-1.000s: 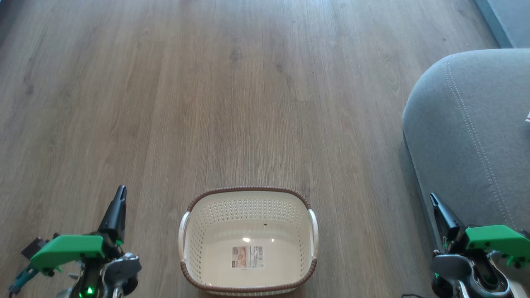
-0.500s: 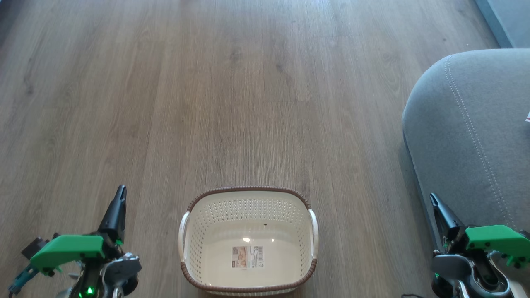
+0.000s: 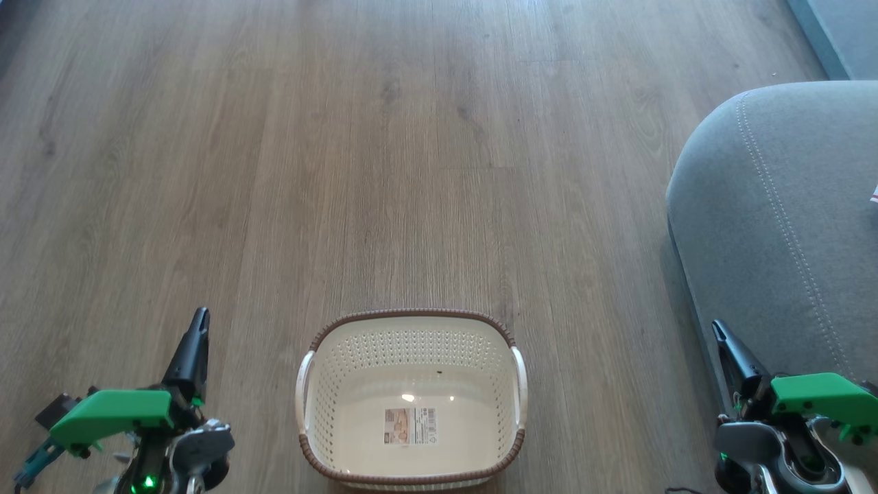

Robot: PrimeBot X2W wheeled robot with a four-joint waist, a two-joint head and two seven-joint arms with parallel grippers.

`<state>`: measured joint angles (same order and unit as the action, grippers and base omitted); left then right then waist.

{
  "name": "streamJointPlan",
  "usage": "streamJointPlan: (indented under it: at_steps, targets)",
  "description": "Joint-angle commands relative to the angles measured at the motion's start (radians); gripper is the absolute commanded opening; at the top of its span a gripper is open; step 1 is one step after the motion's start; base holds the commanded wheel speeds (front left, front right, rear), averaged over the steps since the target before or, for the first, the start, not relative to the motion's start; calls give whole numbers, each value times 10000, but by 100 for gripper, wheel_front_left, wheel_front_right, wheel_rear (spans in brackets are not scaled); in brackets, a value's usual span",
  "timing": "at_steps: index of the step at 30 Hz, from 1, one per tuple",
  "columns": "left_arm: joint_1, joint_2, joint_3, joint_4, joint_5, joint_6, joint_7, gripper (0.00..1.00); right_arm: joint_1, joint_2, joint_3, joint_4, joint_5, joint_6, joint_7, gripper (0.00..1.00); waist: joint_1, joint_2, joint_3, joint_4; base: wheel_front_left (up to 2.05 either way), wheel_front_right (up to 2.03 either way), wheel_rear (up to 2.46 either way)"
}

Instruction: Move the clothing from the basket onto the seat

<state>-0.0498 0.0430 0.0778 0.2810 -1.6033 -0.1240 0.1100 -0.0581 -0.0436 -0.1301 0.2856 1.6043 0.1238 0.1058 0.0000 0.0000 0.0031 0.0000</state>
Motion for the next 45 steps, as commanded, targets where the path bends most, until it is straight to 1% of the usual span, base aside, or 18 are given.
streamJointPlan:
  at_steps: [1,45]
  targets:
    - [-582,72,359,-358,-54,-67,32,0,-499,-72,161,-408,41,69,76,0,0,0,0,0,0,0,0]
    - [-582,72,359,-359,-55,-67,31,0,-499,-69,156,-408,37,69,80,0,0,0,0,0,0,0,0]
